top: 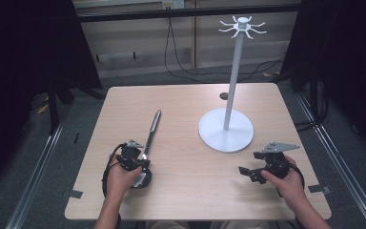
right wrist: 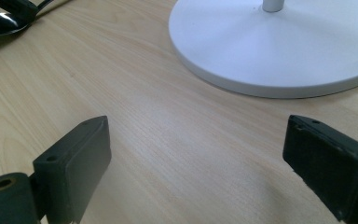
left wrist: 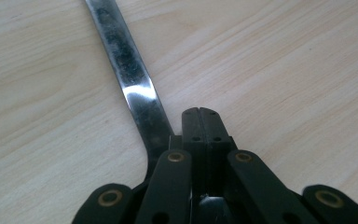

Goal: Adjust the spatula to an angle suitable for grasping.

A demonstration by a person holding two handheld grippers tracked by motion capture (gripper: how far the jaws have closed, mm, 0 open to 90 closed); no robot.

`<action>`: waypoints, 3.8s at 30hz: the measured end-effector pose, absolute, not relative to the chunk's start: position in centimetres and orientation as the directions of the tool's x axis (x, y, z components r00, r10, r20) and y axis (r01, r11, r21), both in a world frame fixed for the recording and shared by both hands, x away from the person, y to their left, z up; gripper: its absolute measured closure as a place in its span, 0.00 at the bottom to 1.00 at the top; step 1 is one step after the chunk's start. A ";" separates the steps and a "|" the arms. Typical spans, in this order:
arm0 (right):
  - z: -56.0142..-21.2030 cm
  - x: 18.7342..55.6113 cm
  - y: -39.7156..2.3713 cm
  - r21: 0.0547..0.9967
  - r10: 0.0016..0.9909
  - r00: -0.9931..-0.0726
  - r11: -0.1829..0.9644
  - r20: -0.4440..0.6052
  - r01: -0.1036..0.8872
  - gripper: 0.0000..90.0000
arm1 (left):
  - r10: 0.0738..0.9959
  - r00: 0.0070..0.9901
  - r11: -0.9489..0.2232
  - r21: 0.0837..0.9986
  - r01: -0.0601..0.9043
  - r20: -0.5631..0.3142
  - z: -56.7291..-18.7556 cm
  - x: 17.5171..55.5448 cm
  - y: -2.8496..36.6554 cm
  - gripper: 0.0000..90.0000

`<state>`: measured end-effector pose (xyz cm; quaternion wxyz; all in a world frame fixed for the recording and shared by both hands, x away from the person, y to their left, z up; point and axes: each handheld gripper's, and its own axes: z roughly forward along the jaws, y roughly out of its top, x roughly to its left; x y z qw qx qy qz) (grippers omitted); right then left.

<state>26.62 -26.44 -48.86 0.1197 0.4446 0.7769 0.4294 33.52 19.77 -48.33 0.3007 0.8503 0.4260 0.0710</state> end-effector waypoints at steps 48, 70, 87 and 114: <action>-48.8 26.2 -27.2 0.777 0.796 -0.566 0.214 0.212 0.592 0.08 | 0.869 0.493 -0.415 0.484 0.770 -0.040 -48.0 40.1 18.9 0.57; -48.8 26.1 -27.3 0.777 0.800 -0.562 0.212 0.210 0.593 0.08 | 0.836 0.544 -0.447 0.481 0.754 -0.077 -46.7 39.8 16.9 0.84; -47.2 26.6 -24.3 0.810 0.791 -0.567 0.168 0.230 0.562 0.04 | 0.772 0.621 -0.416 0.634 0.652 -0.132 -43.0 37.1 16.6 0.84; -43.2 30.3 -14.7 0.842 0.728 -0.609 0.083 0.314 0.533 0.16 | 0.726 0.665 -0.322 0.769 0.552 -0.173 -42.0 34.0 15.5 0.84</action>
